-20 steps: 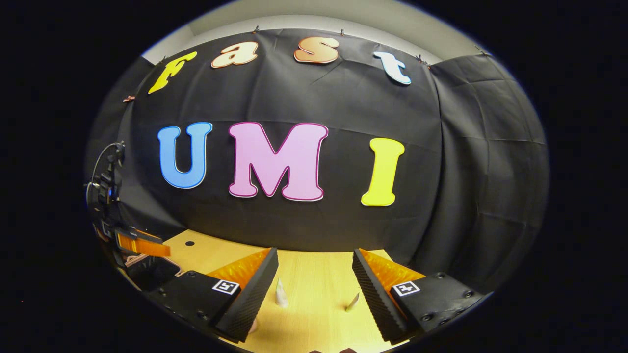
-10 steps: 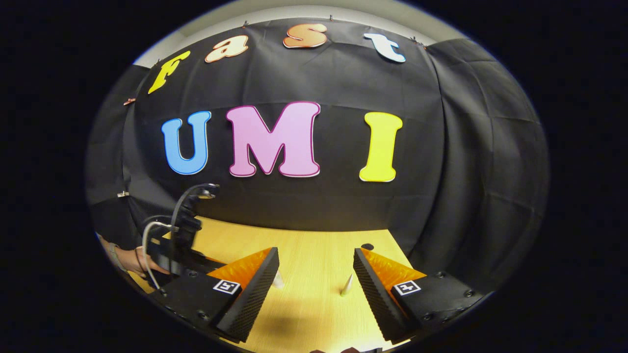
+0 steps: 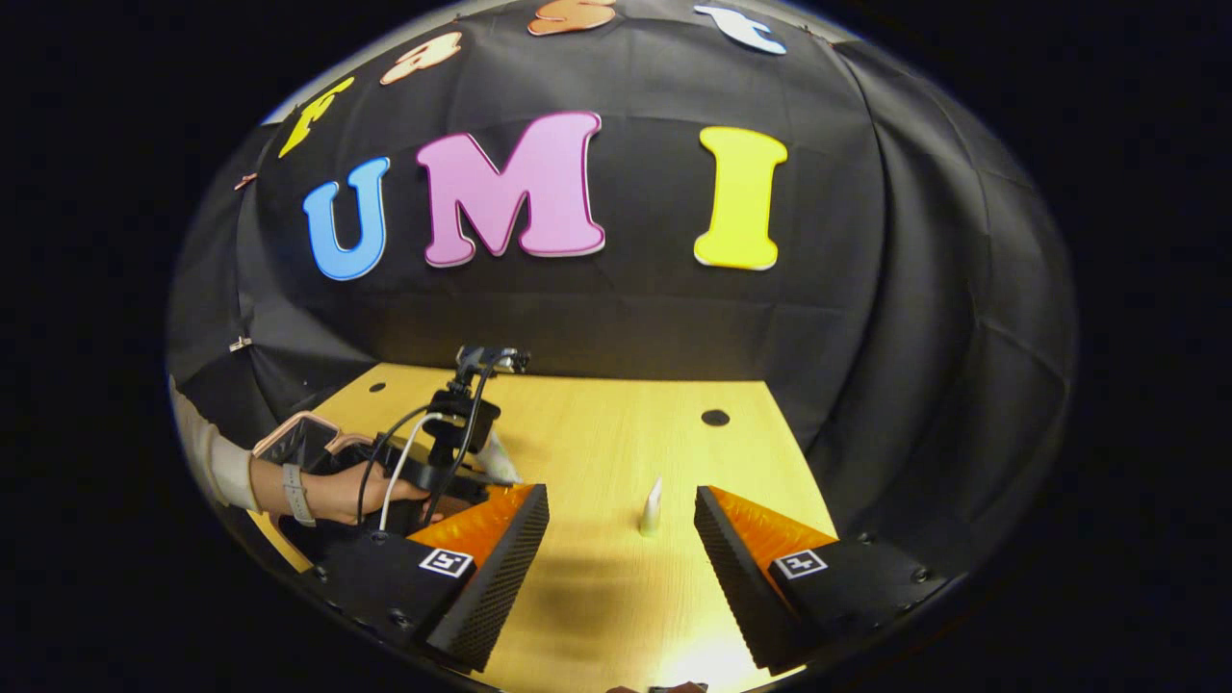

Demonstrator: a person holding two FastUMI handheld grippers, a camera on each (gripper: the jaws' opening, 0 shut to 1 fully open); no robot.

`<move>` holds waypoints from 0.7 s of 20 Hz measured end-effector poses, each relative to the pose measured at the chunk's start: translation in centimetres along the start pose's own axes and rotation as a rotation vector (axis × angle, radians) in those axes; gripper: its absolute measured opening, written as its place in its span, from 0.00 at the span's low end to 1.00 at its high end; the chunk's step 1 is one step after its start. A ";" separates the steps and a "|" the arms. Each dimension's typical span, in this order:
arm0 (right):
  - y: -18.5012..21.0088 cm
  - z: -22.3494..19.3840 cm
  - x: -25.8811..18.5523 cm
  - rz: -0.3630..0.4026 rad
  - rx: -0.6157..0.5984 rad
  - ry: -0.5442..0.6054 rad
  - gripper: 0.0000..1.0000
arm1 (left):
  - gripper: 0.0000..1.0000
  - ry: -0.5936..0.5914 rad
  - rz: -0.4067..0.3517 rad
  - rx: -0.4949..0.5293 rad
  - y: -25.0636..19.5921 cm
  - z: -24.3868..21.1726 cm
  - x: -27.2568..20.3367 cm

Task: First open the suitcase, pack the skin care products into it, and then close the suitcase.

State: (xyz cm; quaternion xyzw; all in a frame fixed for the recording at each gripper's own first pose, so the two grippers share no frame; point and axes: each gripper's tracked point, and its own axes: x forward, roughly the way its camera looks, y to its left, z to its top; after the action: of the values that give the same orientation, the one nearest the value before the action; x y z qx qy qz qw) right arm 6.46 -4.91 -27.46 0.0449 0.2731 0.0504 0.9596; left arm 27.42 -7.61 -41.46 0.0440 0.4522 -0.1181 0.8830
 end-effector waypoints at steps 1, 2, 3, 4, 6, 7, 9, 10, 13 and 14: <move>-0.5 -1.0 1.1 0.009 0.005 0.027 0.97 | 0.48 0.012 -0.014 -0.018 -0.5 0.2 -0.1; -0.9 -1.9 2.2 0.018 0.011 0.052 0.97 | 0.47 0.022 -0.015 -0.027 -1.0 0.3 -0.1; -1.2 -2.7 3.3 0.026 0.022 0.068 0.97 | 0.47 0.025 -0.015 -0.019 -1.3 0.3 -1.1; -1.6 -3.7 4.2 0.029 0.032 0.092 0.97 | 0.48 0.013 -0.014 -0.012 -1.5 0.6 -2.2; -2.3 -5.6 6.5 0.031 0.039 0.129 0.97 | 0.48 -0.011 -0.029 -0.009 -2.0 1.4 -4.9; -2.5 -6.5 7.9 0.034 0.030 0.150 0.97 | 0.48 -0.024 -0.033 -0.005 -2.0 1.5 -6.3; -2.8 -7.7 9.8 0.040 0.009 0.169 0.98 | 0.47 -0.048 -0.039 0.006 -2.3 1.9 -9.4; -2.8 -8.4 10.9 0.043 -0.002 0.176 0.98 | 0.48 -0.059 -0.035 0.007 -2.4 2.1 -10.9; -2.7 -9.9 14.1 0.054 -0.017 0.196 0.98 | 0.47 -0.089 -0.028 -0.013 -2.0 1.9 -14.8; -2.6 -10.4 15.3 0.056 -0.022 0.199 0.98 | 0.48 -0.093 -0.020 -0.031 -1.7 1.6 -16.0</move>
State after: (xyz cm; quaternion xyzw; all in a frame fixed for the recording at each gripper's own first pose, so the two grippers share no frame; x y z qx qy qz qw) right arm 14.10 -5.00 -44.58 0.0370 0.3651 0.0843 0.9264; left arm 19.22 -6.89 -27.52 0.0205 0.4130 -0.1218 0.9023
